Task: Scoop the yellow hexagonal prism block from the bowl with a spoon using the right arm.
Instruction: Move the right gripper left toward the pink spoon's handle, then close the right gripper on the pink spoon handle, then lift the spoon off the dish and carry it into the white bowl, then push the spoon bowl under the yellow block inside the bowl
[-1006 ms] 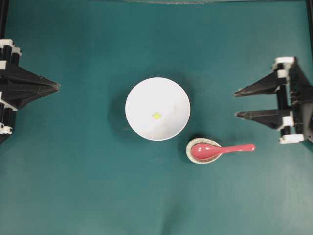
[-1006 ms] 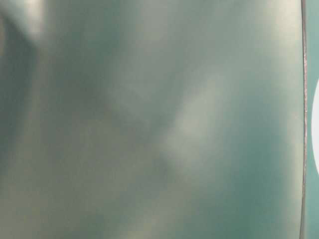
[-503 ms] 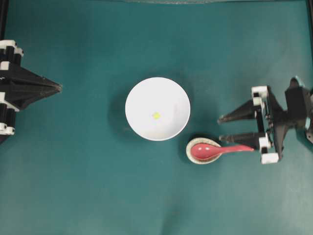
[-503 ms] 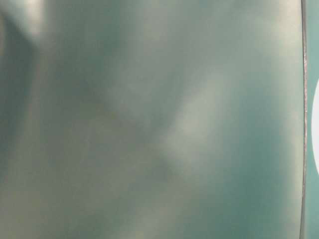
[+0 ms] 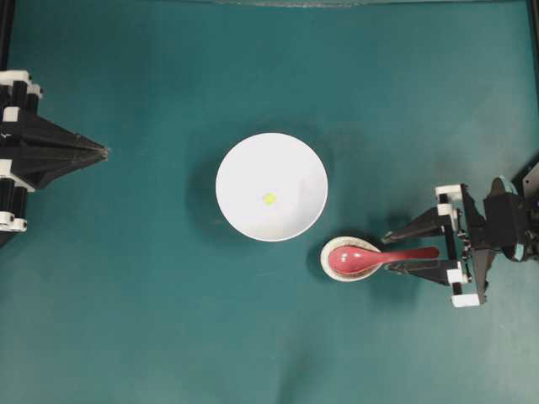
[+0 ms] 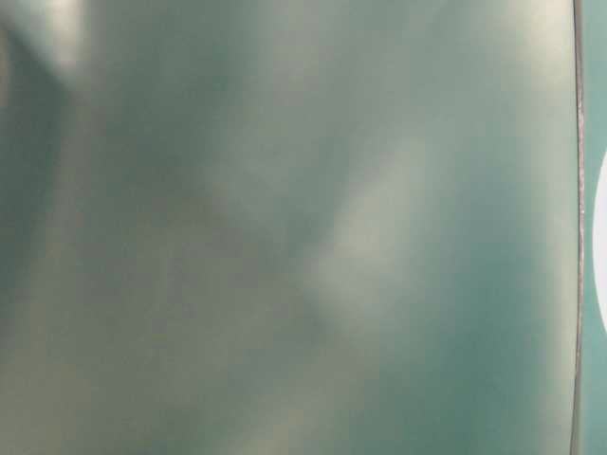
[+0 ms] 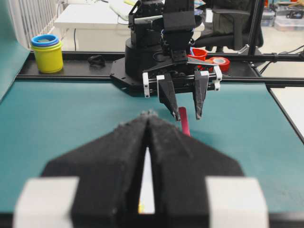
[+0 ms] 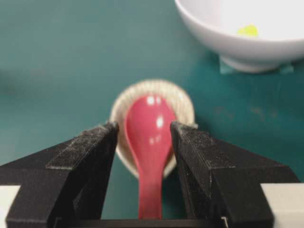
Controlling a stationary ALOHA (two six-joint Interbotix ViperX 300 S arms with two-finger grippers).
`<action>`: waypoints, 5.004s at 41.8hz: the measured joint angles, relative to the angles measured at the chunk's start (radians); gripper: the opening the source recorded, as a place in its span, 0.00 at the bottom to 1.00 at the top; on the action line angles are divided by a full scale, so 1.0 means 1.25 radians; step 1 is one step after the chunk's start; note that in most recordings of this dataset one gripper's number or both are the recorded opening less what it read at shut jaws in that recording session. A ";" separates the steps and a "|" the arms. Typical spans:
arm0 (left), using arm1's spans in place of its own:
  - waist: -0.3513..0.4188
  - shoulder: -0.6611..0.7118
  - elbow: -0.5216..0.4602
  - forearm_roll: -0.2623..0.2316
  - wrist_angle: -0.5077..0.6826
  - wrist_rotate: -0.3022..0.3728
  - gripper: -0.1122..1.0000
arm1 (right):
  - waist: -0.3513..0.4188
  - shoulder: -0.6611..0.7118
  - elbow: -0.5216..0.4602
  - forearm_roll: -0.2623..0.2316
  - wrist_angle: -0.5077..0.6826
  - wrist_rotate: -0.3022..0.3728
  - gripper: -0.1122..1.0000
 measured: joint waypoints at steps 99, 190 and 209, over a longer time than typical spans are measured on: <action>-0.001 0.000 0.000 0.000 0.023 0.002 0.10 | -0.210 -0.356 -0.198 0.007 0.693 -0.166 0.31; -0.001 0.000 0.000 0.002 0.074 0.010 0.10 | -0.482 0.054 -0.799 -0.174 1.371 -0.136 0.31; -0.001 0.000 0.000 0.002 0.074 0.010 0.10 | -0.482 0.026 -0.796 -0.174 1.319 -0.136 0.31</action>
